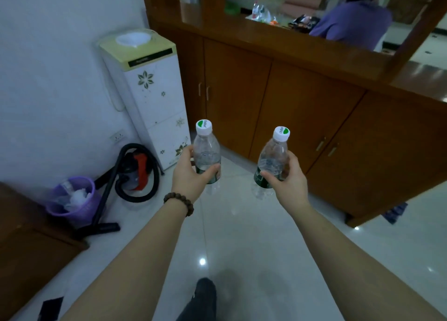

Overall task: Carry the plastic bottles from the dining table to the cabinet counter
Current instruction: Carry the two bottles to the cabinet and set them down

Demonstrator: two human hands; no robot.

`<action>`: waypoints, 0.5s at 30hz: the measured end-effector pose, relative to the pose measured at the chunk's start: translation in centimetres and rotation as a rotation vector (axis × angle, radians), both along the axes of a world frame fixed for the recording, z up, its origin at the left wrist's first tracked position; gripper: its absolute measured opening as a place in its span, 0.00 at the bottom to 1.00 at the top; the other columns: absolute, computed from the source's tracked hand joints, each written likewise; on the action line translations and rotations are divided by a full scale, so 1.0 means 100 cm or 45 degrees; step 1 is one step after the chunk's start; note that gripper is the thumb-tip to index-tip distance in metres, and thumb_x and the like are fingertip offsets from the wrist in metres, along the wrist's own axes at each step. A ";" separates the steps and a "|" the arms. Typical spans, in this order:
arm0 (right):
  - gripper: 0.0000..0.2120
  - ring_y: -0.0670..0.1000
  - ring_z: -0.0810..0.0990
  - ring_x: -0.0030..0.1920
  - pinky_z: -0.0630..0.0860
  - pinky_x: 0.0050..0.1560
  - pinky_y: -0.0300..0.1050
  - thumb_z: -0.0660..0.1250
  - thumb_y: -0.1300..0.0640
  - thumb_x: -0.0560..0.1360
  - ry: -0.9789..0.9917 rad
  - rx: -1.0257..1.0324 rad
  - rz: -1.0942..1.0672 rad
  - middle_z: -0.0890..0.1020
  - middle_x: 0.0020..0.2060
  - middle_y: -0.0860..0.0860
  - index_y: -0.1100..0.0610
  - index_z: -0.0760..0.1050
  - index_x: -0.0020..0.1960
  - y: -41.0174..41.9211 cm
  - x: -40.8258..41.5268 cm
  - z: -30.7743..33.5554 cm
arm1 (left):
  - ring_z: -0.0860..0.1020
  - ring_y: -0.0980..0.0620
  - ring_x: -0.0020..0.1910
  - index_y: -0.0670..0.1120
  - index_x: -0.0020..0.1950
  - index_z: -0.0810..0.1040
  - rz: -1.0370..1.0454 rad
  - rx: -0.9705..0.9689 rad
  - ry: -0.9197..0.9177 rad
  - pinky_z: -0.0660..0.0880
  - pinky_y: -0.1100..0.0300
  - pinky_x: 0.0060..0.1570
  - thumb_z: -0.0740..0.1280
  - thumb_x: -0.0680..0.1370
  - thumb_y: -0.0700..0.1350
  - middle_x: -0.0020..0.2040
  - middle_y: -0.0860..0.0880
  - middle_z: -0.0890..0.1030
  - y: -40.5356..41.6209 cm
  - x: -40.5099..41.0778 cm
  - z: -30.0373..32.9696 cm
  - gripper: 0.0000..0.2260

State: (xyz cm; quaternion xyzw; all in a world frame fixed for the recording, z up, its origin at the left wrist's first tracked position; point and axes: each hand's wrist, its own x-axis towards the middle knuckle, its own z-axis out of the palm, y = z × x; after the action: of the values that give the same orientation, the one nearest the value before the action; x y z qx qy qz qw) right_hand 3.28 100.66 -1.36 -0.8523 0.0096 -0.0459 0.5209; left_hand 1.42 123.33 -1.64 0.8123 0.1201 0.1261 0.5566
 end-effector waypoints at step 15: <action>0.34 0.48 0.73 0.64 0.74 0.64 0.50 0.74 0.53 0.70 -0.155 0.035 0.074 0.74 0.65 0.46 0.49 0.62 0.71 0.119 0.295 0.041 | 0.75 0.55 0.56 0.51 0.62 0.69 0.006 0.011 -0.156 0.76 0.59 0.53 0.75 0.71 0.48 0.56 0.56 0.75 0.105 0.293 0.039 0.24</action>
State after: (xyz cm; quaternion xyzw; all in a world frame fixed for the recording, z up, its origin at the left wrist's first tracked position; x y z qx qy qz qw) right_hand 32.77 112.59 2.73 -0.8406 -0.0464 -0.0825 0.5334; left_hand 30.68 133.80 2.21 0.8052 0.0871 0.1774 0.5590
